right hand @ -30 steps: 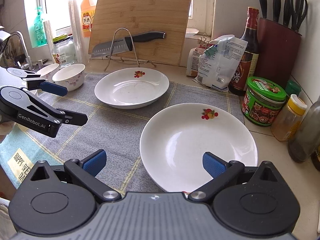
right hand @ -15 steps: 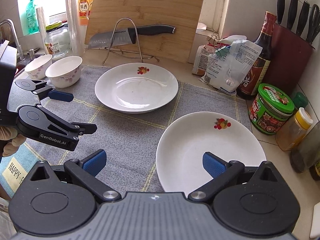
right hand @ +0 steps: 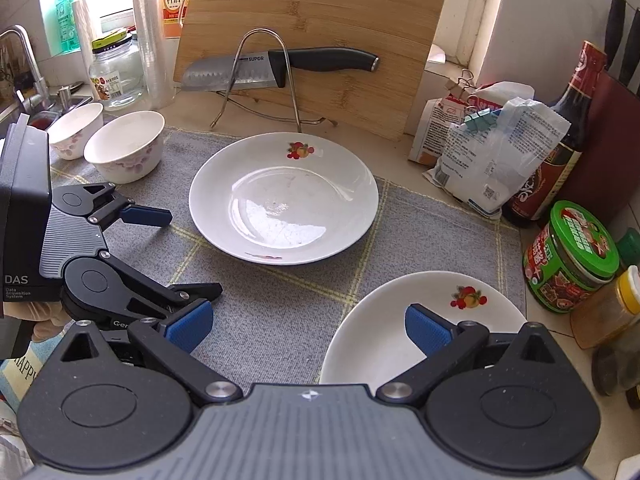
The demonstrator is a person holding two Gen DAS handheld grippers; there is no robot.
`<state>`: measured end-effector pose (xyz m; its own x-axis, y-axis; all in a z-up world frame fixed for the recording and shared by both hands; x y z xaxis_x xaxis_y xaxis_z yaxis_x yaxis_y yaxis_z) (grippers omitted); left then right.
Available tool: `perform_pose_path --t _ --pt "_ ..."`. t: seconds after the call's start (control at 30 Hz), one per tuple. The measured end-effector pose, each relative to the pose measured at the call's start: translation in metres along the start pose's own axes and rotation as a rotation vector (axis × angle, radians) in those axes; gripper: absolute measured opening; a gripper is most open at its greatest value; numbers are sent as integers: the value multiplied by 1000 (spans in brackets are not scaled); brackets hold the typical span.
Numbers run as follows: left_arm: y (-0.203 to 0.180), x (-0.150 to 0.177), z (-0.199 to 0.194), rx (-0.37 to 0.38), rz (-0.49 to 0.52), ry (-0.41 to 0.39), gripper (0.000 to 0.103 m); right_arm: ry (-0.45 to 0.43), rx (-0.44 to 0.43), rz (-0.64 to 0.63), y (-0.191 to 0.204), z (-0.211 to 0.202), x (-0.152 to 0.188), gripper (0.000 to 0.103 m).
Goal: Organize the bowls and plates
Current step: 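Move the right tool to a white fruit-print plate and grasp its rim, then lift the white plate with the right tool and carry it toward the stack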
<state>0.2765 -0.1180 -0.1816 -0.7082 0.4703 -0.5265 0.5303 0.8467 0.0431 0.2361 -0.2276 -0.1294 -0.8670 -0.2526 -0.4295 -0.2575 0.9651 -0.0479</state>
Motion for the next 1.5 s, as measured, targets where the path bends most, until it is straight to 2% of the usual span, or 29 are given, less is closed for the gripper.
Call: perform_pose_path --t 0.13,0.4,0.67,0.87,1.03,1.33,1.5 --pt "2 -4 7 -5 -30 8 102 11 -40 -36 -8 16 -19 103" --pt "4 -11 14 13 -43 -9 103 48 -118 -80 -30 52 -57 103" --pt "7 -17 17 13 -50 -33 103 124 -184 -96 -42 94 -90 103" --pt "8 -19 17 15 -46 -48 103 199 -208 -145 -37 121 -99 103" --pt "8 -19 17 14 -46 -56 103 227 -249 -159 -31 132 -103 103" --pt "8 -21 17 17 -39 -69 103 257 -230 -187 -27 137 -110 103" --pt "7 -20 14 24 -26 -74 103 239 -230 -227 -26 139 -112 103"
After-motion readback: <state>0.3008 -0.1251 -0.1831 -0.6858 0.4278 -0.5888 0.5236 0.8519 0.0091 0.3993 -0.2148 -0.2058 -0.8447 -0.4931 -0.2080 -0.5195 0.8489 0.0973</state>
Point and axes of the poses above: each gripper's, at about its wrist camera, not at the fingertips, and z roughly the way its jaws point, y to its left, x to its underside, the point moved 10 cm from there along z, roughly the way its jaws point, and after that the axes turned 11 degrees about y, right-handed, at the moved point
